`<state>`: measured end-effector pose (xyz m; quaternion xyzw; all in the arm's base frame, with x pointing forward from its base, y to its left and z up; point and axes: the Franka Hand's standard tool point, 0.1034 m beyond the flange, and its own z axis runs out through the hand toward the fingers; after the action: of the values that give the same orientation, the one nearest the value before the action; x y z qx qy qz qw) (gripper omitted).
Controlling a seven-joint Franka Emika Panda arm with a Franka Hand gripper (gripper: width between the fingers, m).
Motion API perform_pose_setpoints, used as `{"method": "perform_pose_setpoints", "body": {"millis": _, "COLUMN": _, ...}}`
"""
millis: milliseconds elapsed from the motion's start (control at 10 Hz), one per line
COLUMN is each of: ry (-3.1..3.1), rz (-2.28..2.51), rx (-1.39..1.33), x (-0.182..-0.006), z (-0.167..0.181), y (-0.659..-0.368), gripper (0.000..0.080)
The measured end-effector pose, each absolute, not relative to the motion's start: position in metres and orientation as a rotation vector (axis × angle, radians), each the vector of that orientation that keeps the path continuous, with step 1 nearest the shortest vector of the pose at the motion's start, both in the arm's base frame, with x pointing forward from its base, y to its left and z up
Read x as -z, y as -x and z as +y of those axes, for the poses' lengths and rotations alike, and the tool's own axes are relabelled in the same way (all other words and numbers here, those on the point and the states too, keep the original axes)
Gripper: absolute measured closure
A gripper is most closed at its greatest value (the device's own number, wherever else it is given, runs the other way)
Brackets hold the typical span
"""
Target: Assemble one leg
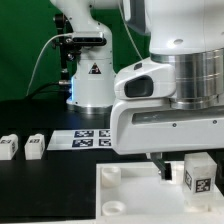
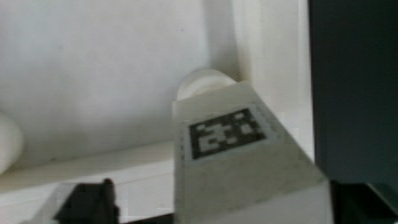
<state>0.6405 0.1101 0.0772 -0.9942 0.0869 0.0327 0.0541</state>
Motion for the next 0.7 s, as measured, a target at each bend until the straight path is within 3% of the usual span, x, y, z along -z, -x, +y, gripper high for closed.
{"method": "perform_pose_setpoints", "body": {"millis": 200, "ry": 3.02, "rz": 0.263, "rx": -0.095, "x": -0.0772, "z": 0.1108, "y": -0.6409, "gripper": 0.0509}}
{"method": "perform_pose_setpoints", "body": {"millis": 700, "ry": 3.001, "rz": 0.407, "rx": -0.089, "x": -0.0765, "z": 0.1107, "y": -0.6418, "gripper": 0.0508}}
